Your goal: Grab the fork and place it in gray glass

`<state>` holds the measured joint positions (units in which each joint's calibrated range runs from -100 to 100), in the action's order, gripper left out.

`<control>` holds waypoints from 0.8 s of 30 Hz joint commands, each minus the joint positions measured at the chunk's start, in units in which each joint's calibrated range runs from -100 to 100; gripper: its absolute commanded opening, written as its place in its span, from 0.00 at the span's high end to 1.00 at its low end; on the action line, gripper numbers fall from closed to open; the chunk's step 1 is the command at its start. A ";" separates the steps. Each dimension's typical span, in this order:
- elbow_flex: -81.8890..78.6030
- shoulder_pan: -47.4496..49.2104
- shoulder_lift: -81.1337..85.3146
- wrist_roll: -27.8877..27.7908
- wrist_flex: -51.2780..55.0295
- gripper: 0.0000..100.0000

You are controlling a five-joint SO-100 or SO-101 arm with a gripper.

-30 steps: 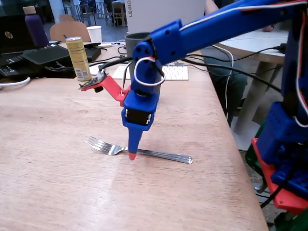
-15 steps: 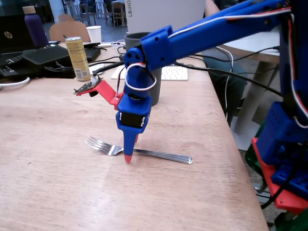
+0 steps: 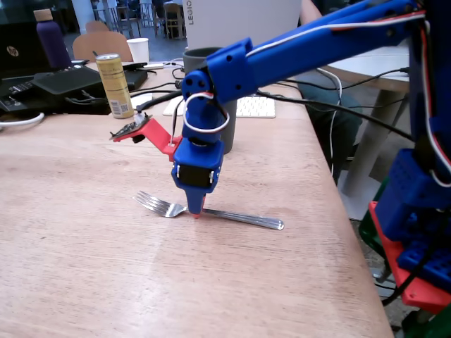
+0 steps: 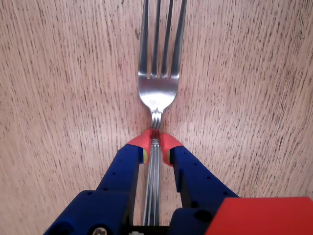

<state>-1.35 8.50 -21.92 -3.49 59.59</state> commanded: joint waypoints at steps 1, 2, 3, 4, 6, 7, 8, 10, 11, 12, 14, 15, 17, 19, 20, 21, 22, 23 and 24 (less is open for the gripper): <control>2.53 0.30 0.48 -0.15 0.18 1.00; 2.53 0.30 0.48 -0.15 0.18 1.00; 2.53 0.30 0.48 -0.15 0.18 1.00; 2.53 0.30 0.48 -0.15 0.18 1.00; 2.44 0.30 0.48 -0.15 0.18 1.00; 2.25 0.30 0.56 -0.15 0.18 1.00; 2.25 0.30 0.74 -0.15 0.18 1.00; 1.78 0.30 1.59 -0.15 0.18 1.00; 1.78 0.30 1.77 -0.10 0.27 1.00; 1.49 0.30 2.97 -0.05 0.35 1.00; 0.74 0.30 8.37 -0.05 1.01 1.00; 0.17 0.47 10.60 -0.05 3.22 1.00; -0.20 0.47 19.69 -0.05 12.25 1.00; 0.27 0.47 25.18 -0.10 12.34 1.00; 0.93 0.47 28.01 -0.10 12.34 1.00; 0.93 0.47 30.41 -0.10 12.34 1.00; 1.02 0.47 32.38 -0.10 12.34 1.00; 1.02 0.47 33.93 -0.10 12.17 1.00; 1.02 0.47 35.64 -0.10 11.35 1.00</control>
<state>-2.34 8.50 7.65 -3.54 71.93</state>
